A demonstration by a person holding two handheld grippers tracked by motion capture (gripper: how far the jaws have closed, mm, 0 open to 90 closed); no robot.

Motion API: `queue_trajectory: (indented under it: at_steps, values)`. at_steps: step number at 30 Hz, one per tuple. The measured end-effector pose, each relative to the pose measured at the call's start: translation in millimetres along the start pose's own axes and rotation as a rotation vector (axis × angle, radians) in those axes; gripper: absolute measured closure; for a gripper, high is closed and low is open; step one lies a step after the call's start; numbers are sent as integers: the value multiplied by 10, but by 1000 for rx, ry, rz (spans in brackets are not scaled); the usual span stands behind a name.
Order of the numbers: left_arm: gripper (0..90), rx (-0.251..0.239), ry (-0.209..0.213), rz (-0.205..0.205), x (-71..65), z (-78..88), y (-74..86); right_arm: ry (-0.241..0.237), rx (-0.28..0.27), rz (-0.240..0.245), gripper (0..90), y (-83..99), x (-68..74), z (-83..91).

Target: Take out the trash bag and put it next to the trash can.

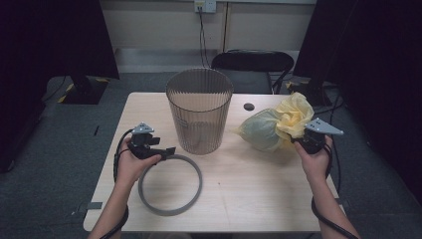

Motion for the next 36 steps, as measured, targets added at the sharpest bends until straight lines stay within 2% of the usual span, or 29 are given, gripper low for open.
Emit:
queue_trajectory:
  at_steps: [9,23,27,36]
  values:
    - [202,9,0,13,26,-12,100,-29,16,-12,814,136,92,32]
    - [202,14,1,18,32,-27,176,-38,51,-14,742,292,104,124]
    - [202,23,3,23,31,-54,218,-35,67,-20,659,374,119,154]
    - [202,22,7,22,20,-73,219,-35,102,-28,546,500,140,154]
Point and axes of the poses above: each handheld gripper's, and its own axes: z roughly backward along the jaws, y roughly out of its underside, x roughly to its left, the point moved 5 cm from there along -z, roughly forward along the jaws, and after that the axes turned 1 degree about -y, right-handed, at the moved point
